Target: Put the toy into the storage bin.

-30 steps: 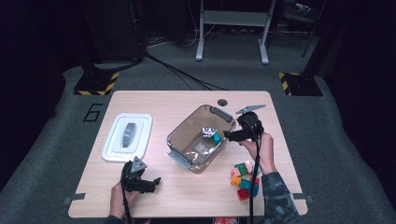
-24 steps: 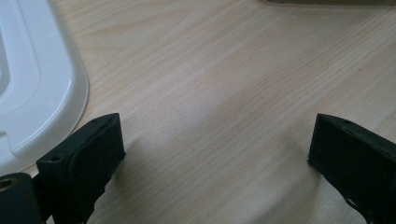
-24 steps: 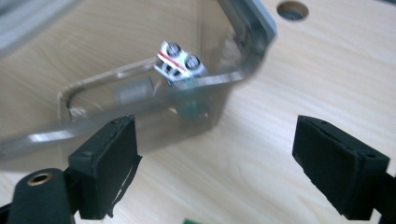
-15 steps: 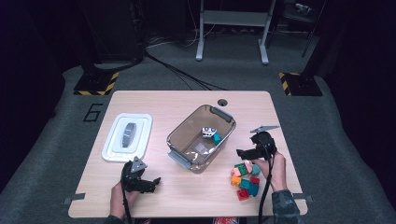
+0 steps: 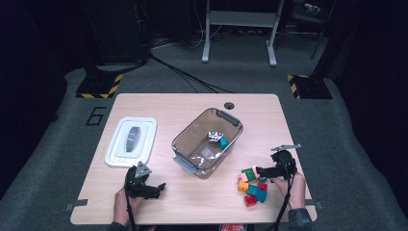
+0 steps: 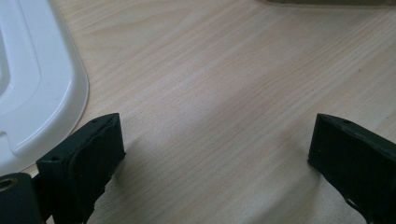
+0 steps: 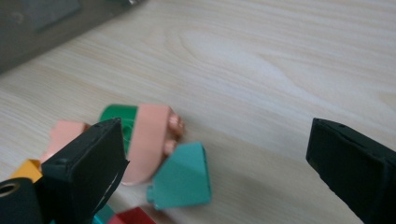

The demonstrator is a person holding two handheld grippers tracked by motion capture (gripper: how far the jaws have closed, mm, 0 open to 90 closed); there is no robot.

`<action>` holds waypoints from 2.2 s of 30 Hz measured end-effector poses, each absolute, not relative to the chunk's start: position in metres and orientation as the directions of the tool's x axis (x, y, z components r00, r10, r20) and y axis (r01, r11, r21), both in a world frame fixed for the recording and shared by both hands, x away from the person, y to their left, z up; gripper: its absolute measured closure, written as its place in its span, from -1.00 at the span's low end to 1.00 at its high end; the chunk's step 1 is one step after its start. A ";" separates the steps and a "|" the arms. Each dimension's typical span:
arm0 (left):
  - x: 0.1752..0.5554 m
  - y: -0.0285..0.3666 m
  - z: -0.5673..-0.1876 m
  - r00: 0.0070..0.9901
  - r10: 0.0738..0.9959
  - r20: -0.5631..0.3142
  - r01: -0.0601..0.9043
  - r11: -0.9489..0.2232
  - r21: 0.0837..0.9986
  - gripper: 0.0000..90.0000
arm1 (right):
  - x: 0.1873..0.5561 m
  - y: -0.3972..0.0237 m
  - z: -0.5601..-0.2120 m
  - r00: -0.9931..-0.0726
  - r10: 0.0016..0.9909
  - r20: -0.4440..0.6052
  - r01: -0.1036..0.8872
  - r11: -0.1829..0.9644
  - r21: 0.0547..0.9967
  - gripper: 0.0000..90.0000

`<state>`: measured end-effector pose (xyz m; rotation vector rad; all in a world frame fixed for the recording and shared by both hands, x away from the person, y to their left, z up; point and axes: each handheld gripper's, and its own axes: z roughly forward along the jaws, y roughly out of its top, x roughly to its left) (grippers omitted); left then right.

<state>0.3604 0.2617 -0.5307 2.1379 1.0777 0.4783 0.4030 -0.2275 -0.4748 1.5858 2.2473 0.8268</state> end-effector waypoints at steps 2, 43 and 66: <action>0.360 0.262 -0.531 0.588 0.808 0.018 0.556 -0.421 0.717 -0.93 | 0.400 -0.233 -0.478 -0.353 0.930 0.103 0.780 0.232 0.581 -0.88; 0.360 0.262 -0.531 0.588 0.808 0.018 0.556 -0.421 0.717 -0.93 | 0.392 -0.238 -0.486 -0.338 0.936 0.098 0.750 0.205 0.629 0.32; 0.360 0.262 -0.531 0.588 0.808 0.018 0.556 -0.421 0.717 -0.93 | 0.411 -0.217 -0.447 -0.387 0.920 0.062 0.682 0.240 0.691 0.32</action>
